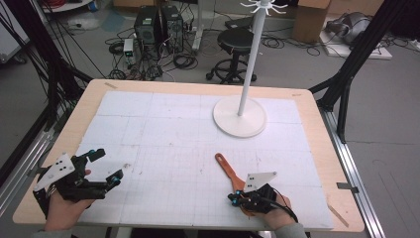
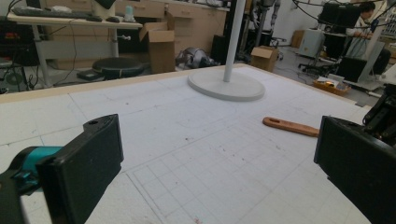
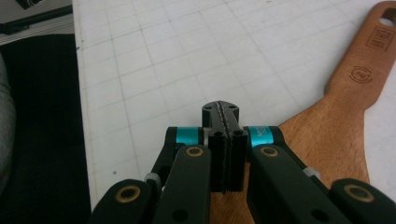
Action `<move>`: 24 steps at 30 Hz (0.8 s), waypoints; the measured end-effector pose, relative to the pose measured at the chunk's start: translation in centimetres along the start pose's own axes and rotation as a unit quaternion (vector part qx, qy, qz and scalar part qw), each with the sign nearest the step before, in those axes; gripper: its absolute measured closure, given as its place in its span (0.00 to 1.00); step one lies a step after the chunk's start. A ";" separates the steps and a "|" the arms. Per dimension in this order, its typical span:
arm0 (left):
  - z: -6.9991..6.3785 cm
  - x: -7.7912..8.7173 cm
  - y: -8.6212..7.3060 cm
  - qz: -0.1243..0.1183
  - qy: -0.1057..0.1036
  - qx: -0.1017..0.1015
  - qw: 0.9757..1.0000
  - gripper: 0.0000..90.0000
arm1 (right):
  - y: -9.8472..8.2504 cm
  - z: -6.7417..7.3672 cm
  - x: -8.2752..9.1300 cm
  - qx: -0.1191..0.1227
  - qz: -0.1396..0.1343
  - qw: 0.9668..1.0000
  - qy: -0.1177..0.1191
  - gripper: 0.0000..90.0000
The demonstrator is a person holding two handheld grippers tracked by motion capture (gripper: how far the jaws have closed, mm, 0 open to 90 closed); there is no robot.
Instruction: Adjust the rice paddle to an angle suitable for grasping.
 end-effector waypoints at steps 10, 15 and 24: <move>0.0 0.1 0.0 0.001 0.000 0.001 1.000 0.02 | -0.6 -1.2 0.6 -0.025 -0.001 0.999 -0.020 1.00; 0.1 0.1 -0.1 0.001 0.001 0.002 1.000 0.02 | -0.9 -2.1 1.0 -0.042 -0.005 0.999 -0.032 1.00; 0.1 0.3 0.0 -0.001 0.005 0.001 1.000 0.02 | -1.5 -3.5 1.8 -0.064 -0.004 0.996 -0.068 1.00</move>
Point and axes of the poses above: each handheld gripper's, and its own axes: x roughly backward along the jaws, y roughly out of its top, z roughly to its left, the point moved 6 cm from there along -x, roughly forward along the jaws, and after that the axes turned 5 degrees about -y, right-handed, at the moved point
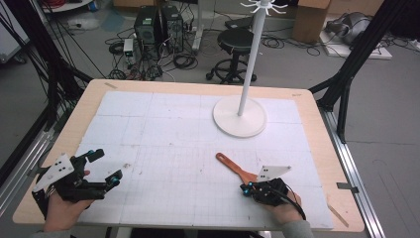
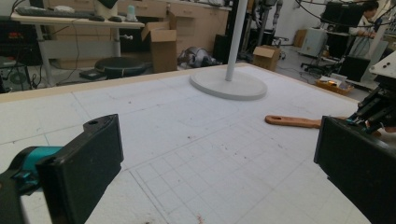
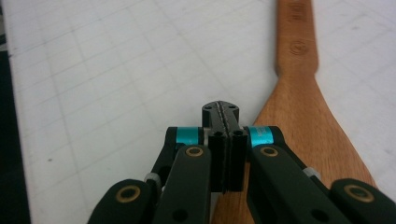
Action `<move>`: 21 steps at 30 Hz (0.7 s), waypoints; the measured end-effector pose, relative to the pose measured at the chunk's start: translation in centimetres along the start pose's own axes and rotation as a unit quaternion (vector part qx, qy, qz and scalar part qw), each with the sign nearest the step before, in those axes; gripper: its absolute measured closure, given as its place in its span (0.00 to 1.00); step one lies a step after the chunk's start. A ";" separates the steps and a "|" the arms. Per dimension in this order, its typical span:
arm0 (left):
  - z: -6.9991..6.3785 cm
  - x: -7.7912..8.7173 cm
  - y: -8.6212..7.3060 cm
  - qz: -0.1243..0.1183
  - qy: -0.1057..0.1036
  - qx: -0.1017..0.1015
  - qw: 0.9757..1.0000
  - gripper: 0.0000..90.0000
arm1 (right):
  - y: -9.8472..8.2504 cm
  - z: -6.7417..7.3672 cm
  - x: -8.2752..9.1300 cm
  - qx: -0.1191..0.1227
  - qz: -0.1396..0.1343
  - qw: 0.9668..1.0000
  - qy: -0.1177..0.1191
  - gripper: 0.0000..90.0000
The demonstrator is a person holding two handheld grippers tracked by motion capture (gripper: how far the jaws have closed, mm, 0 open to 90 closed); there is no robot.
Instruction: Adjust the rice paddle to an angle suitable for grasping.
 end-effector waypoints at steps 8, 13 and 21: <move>0.0 0.0 -0.1 0.002 0.001 0.001 1.000 0.02 | -0.3 -0.8 0.3 -0.007 -0.010 1.000 -0.008 1.00; 0.1 -0.1 -0.1 0.003 0.001 0.001 1.000 0.02 | 0.5 -0.7 1.3 -0.012 -0.052 0.999 0.003 0.97; 0.0 -0.1 -0.1 0.005 0.000 0.002 1.000 0.02 | 1.9 -0.7 2.1 -0.016 -0.084 0.996 -0.016 0.57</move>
Point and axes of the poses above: each handheld gripper's, and its own axes: x roughly backward along the jaws, y roughly out of its top, z roughly to its left, the point moved 6 cm from there along -x, roughly forward along the jaws, and after that the axes turned 5 degrees about -y, right-handed, at the moved point
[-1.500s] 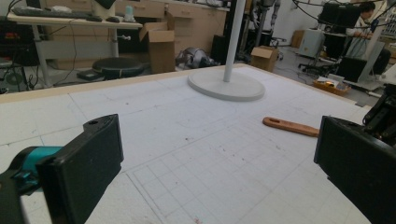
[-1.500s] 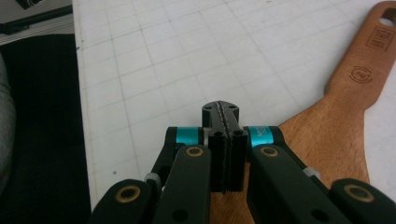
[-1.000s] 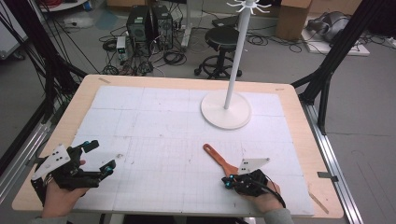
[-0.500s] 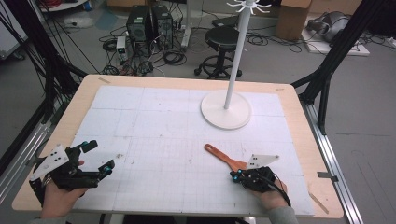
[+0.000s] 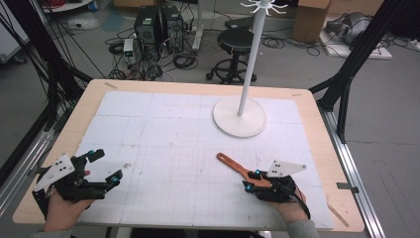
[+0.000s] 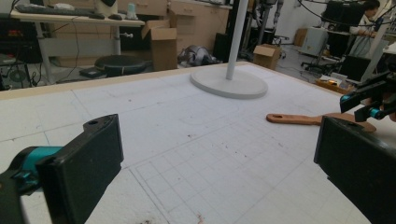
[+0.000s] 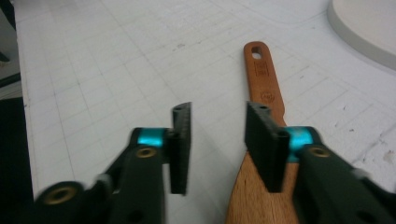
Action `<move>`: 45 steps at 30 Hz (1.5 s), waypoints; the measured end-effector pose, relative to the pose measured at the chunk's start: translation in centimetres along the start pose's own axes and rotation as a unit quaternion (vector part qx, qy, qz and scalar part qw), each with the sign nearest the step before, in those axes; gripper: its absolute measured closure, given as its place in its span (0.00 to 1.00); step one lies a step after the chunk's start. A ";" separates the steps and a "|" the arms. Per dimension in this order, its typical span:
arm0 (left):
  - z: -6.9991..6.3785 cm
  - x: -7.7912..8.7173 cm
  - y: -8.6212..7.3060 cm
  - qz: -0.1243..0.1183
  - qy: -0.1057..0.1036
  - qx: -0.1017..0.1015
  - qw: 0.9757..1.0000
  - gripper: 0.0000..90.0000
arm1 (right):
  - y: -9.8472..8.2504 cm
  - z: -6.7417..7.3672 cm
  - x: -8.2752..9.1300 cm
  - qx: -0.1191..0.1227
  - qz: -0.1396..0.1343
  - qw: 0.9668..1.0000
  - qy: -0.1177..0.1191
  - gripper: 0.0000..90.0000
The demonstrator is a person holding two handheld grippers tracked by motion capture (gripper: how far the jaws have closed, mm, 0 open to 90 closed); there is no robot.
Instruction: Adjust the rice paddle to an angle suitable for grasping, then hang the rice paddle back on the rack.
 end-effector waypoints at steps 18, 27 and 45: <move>0.2 -0.3 -0.4 0.007 0.003 0.004 1.000 0.02 | 2.6 -1.3 1.9 -0.017 -0.070 0.996 -0.059 0.00; 0.2 1.3 -0.8 0.009 0.016 0.005 1.000 0.02 | 3.0 -2.3 1.3 -0.030 -0.056 0.997 -0.049 0.00; 0.1 2.4 -0.6 -0.006 0.024 0.021 0.999 0.02 | 3.6 -3.2 0.0 -0.043 -0.034 0.998 -0.021 0.02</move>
Point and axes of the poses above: each handheld gripper's, and its own axes: x roughly backward along the jaws, y roughly out of its top, z roughly to its left, the point moved 6 cm from there along -x, roughly forward along the jaws, and after that the axes turned 5 degrees about -y, right-handed, at the moved point
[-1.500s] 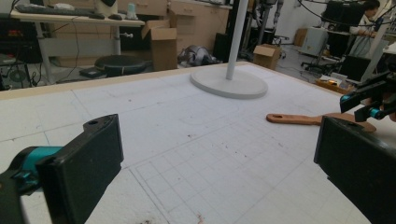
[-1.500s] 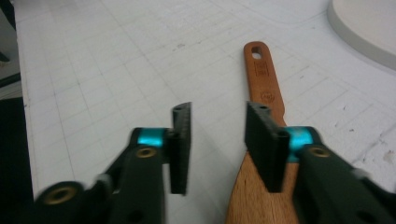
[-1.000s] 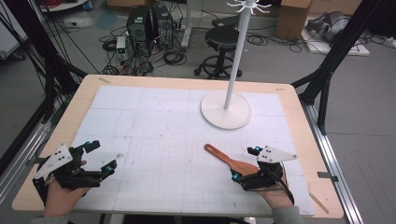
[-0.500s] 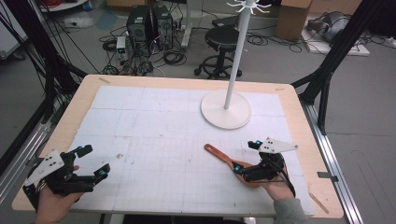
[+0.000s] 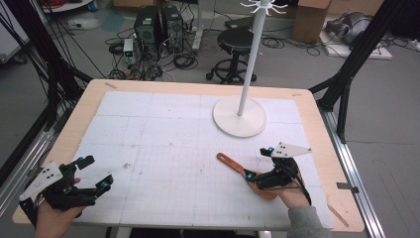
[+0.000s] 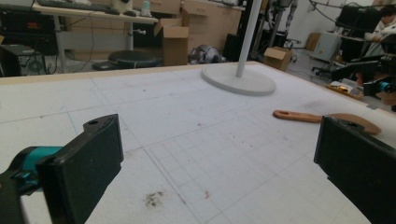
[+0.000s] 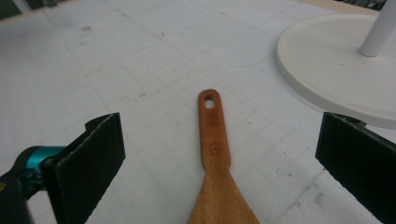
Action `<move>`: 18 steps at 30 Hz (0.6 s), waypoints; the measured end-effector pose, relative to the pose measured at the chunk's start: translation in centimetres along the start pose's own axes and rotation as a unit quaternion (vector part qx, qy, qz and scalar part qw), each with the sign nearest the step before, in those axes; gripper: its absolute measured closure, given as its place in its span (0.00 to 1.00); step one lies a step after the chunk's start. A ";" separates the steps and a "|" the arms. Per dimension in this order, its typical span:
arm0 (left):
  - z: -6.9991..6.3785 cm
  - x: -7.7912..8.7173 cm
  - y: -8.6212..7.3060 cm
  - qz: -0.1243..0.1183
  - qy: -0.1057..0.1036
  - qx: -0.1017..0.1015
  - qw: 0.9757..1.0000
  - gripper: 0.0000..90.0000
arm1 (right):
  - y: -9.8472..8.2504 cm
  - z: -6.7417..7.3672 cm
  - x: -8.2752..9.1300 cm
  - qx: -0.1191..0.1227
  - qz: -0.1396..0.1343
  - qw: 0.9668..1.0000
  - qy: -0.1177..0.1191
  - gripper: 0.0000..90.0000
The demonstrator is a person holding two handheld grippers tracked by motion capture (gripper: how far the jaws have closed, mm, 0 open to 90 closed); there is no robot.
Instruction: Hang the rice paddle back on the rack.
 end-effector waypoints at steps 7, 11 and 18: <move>0.0 -0.5 -0.3 0.008 -0.006 0.000 1.000 0.02 | 0.5 -0.4 -0.8 0.010 0.026 1.000 -0.013 0.08; 0.0 -0.8 -0.2 0.007 -0.009 0.000 1.000 0.02 | 0.9 0.1 -1.9 0.032 0.060 0.997 -0.022 0.16; -0.2 -1.1 -0.4 0.014 -0.012 -0.003 1.000 0.02 | 1.3 0.3 -2.9 0.056 0.099 0.993 -0.032 0.20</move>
Point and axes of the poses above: each handheld gripper's, and its own axes: x roughly backward along the jaws, y roughly out of its top, z roughly to its left, the point moved 6 cm from there along -x, roughly forward along the jaws, and after that the axes turned 5 degrees about -y, right-handed, at the moved point
